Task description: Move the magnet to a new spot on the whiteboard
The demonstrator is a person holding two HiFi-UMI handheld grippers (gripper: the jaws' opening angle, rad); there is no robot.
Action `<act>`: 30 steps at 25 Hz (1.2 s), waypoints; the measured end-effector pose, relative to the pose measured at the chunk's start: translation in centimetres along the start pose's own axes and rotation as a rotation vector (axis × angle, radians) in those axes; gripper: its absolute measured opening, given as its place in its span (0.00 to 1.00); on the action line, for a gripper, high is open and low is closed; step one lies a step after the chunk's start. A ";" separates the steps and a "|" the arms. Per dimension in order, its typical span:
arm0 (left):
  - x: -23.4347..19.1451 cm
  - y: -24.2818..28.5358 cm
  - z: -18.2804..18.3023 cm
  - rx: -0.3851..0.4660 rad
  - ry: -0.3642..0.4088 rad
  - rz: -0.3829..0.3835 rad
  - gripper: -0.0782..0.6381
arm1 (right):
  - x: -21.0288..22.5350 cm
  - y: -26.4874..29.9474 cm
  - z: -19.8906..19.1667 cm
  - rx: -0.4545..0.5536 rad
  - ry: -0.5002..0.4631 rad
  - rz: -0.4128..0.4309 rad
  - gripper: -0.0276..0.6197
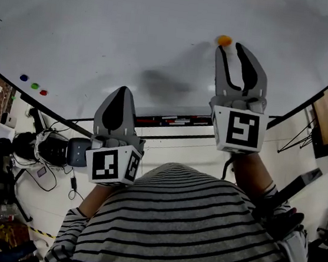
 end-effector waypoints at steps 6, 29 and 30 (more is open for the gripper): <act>4.2 -3.0 1.9 0.014 0.010 0.012 0.13 | 1.4 -6.6 2.3 -0.008 0.055 0.030 0.23; 18.5 -17.3 7.9 -0.038 0.068 -0.040 0.13 | 3.2 -26.6 9.4 -0.159 0.258 0.086 0.04; 18.4 -17.1 7.9 -0.041 0.064 -0.044 0.13 | 2.9 -26.3 9.3 -0.167 0.256 0.092 0.04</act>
Point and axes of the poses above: the fingertips, and each gripper's own axes: y forward along the fingers, x to its right, z out of its top, the point moved 4 cm from there along -y, backward along the fingers, and after that the axes turned 15 degrees about x, right-handed, at the moved point
